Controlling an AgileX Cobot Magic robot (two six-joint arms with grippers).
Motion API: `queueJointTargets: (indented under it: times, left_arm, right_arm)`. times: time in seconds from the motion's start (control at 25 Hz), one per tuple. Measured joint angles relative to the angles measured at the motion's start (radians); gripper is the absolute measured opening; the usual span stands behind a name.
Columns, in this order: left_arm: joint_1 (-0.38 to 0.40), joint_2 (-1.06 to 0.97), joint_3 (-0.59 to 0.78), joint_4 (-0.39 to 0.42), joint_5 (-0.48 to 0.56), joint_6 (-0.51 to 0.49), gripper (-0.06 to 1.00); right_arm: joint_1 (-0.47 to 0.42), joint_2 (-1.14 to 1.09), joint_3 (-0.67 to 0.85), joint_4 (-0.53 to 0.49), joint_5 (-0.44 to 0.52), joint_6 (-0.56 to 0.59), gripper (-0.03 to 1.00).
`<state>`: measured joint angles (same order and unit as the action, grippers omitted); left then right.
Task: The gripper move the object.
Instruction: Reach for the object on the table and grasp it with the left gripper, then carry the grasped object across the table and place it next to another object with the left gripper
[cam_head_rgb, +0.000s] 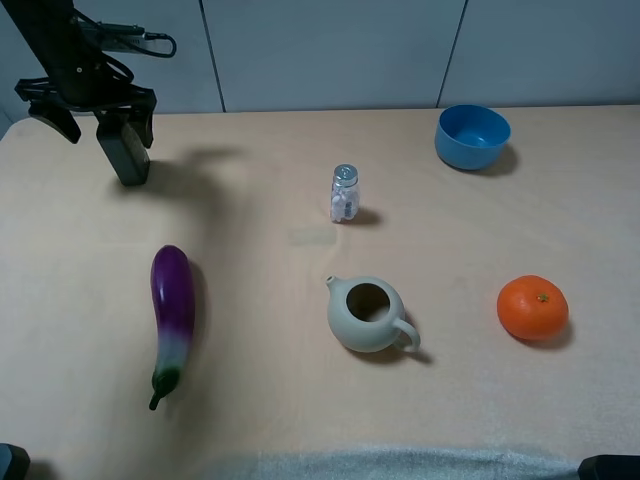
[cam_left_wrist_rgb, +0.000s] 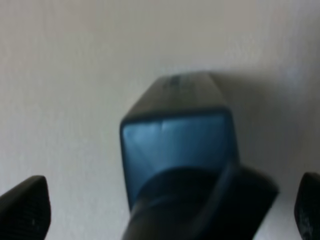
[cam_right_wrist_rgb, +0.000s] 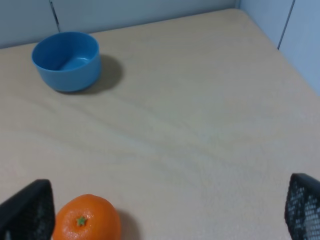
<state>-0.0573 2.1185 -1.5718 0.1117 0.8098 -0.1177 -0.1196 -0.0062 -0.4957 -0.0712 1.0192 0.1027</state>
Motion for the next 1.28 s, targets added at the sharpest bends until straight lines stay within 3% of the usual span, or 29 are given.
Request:
queueJointTargets:
  times: [0.32,0.84,1.28]
  left_arm:
    - [0.000,0.002,-0.004,0.000,-0.032,-0.005,0.90]
    - [0.000,0.002,-0.004,-0.003,-0.032,-0.048,0.43]
    - [0.000,0.002,-0.004,-0.005,-0.032,-0.049,0.42]
  right_arm:
    - [0.000,0.000,0.000,0.000,0.000,0.000,0.69]
    - [0.000,0.000,0.000,0.000,0.000,0.000,0.69]
    - [0.000,0.000,0.000,0.000,0.000,0.000,0.69]
